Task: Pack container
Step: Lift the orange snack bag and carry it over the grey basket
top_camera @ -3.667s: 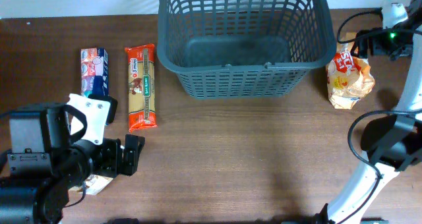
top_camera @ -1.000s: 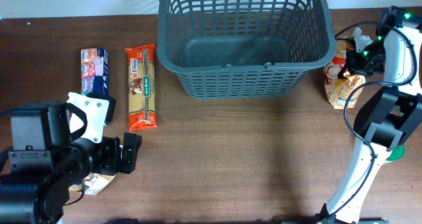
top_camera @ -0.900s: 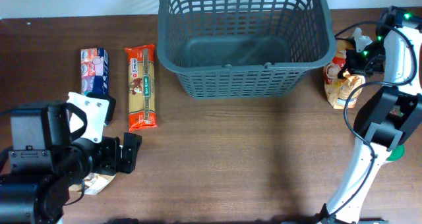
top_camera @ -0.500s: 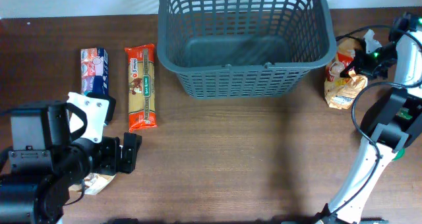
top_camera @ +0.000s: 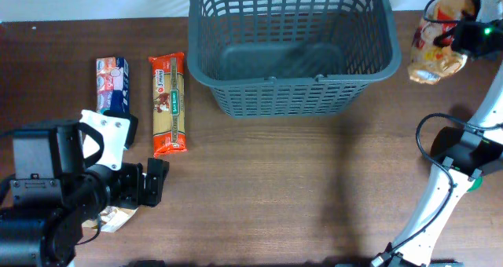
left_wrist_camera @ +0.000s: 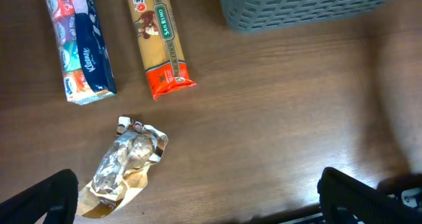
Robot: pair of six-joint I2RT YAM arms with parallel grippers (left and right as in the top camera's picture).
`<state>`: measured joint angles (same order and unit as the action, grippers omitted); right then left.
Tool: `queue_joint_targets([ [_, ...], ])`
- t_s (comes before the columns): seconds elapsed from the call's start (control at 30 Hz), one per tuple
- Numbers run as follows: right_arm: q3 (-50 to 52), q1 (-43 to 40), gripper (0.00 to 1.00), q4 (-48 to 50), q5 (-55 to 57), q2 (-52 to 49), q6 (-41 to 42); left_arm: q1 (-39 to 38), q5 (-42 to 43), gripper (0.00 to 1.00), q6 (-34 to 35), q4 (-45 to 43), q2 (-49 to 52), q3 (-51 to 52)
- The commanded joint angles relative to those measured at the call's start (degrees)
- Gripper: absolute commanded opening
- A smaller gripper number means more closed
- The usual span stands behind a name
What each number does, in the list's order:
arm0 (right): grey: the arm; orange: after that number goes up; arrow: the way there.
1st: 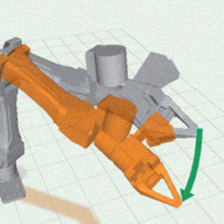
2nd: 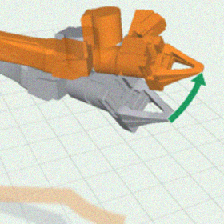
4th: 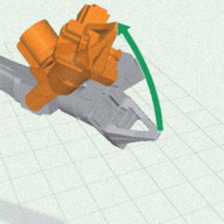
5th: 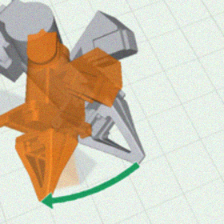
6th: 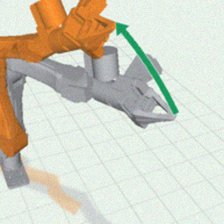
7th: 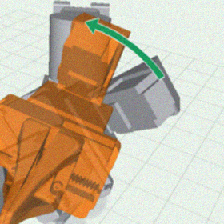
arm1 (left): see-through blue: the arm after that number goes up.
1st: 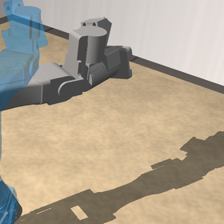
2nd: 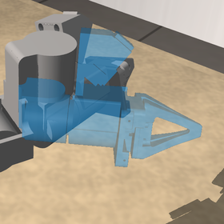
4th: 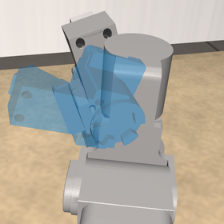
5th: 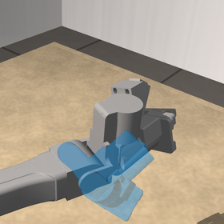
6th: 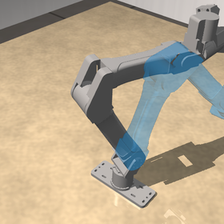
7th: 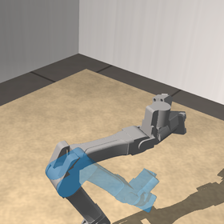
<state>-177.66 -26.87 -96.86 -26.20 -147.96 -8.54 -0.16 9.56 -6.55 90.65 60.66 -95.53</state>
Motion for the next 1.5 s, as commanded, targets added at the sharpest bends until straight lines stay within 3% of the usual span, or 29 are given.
queue_joint_targets([
  [0.0,-2.4,-0.2,0.04,0.5,-6.8,8.0,1.6,0.3,-0.4,0.99,0.5,-0.1,0.1,-0.9],
  [0.47,-2.3,0.4,0.04,5.9,-9.4,34.4,4.8,0.3,-0.4,0.99,0.5,-0.1,0.1,-0.9],
  [0.7,-2.3,8.7,0.04,7.8,-11.1,40.6,6.1,0.3,-0.4,0.99,0.5,-0.1,0.1,-0.9],
  [0.87,-2.2,20.2,0.04,8.0,-8.4,39.1,6.0,0.3,-0.4,0.99,0.5,0.3,0.1,-0.9],
  [1.07,-2.2,30.7,0.04,8.2,10.1,33.0,5.8,0.3,-0.4,0.99,0.5,1.4,0.1,-0.9],
  [1.17,-2.2,32.5,0.04,8.9,15.2,27.6,6.5,0.3,-0.4,0.99,0.5,3.0,0.1,-0.9],
  [1.47,-0.5,33.0,0.04,8.8,15.3,18.2,9.1,0.3,-0.4,0.99,0.5,3.6,0.1,-0.9],
])
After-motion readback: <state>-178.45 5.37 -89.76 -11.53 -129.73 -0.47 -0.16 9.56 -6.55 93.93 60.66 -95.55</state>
